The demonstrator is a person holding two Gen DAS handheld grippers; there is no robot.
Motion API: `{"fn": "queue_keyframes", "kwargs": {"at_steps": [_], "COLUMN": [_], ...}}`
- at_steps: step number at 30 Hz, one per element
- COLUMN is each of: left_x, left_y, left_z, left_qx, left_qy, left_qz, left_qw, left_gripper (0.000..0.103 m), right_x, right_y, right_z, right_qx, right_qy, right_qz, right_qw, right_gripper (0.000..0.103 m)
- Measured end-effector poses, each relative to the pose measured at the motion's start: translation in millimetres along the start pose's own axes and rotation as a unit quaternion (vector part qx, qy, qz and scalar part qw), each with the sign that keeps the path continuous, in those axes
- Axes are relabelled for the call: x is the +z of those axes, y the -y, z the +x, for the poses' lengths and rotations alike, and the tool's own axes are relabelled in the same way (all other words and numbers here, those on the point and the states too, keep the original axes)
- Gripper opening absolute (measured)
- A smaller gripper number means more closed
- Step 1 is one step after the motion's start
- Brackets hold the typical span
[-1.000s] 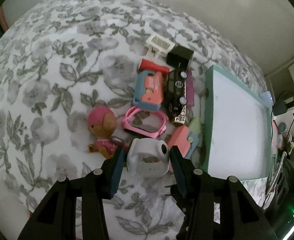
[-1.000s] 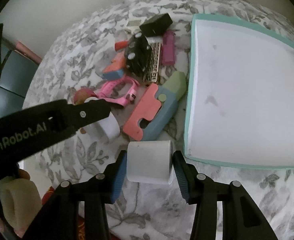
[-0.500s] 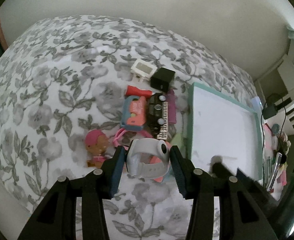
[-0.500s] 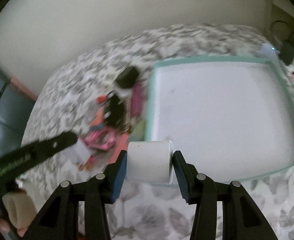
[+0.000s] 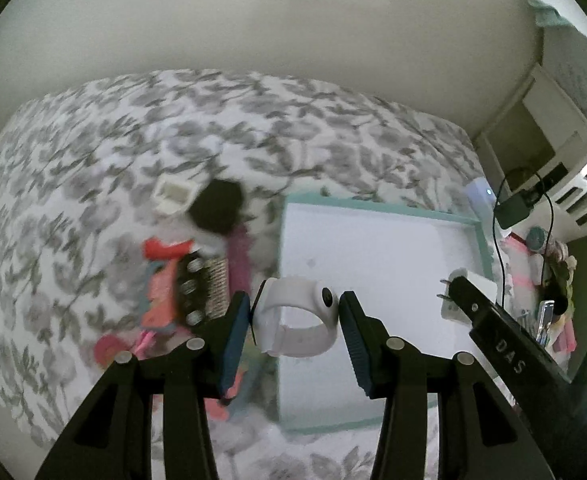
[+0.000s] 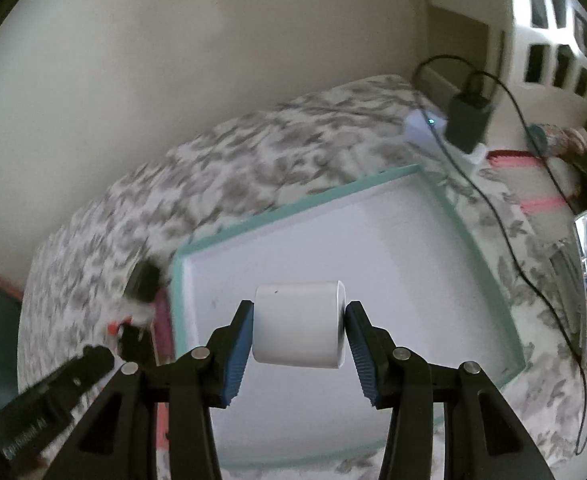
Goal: Organize rigid objects
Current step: 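Carry the watch and charger over the tray with both tools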
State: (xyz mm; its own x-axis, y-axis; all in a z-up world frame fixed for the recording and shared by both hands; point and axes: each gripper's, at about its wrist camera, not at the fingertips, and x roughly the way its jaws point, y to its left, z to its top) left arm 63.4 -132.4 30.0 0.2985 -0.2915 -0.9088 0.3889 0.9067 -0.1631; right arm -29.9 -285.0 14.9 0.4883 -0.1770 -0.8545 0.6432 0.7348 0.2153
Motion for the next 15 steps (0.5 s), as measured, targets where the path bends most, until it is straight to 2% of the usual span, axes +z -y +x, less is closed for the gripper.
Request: {"fn": "queue_keyframes", "kwargs": {"at_steps": [10,15], "left_x": [19.1,21.8], "left_y": [43.4,52.9], "left_z": [34.2,50.9], "left_qx": [-0.013,-0.002], "left_qy": [-0.016,-0.024], "left_qz": [0.030,0.040], "left_qw": [0.9993,0.9989], "left_gripper": [0.048,0.048], "right_x": [20.4,22.8], "right_y": [24.4,33.7], "right_z": [19.6,26.3], "right_qx": [-0.045,-0.053], "right_qy": [0.004,-0.002], "right_qz": [0.011,0.019], "right_qw": [0.999,0.998], "right_gripper": [0.049,0.049]}}
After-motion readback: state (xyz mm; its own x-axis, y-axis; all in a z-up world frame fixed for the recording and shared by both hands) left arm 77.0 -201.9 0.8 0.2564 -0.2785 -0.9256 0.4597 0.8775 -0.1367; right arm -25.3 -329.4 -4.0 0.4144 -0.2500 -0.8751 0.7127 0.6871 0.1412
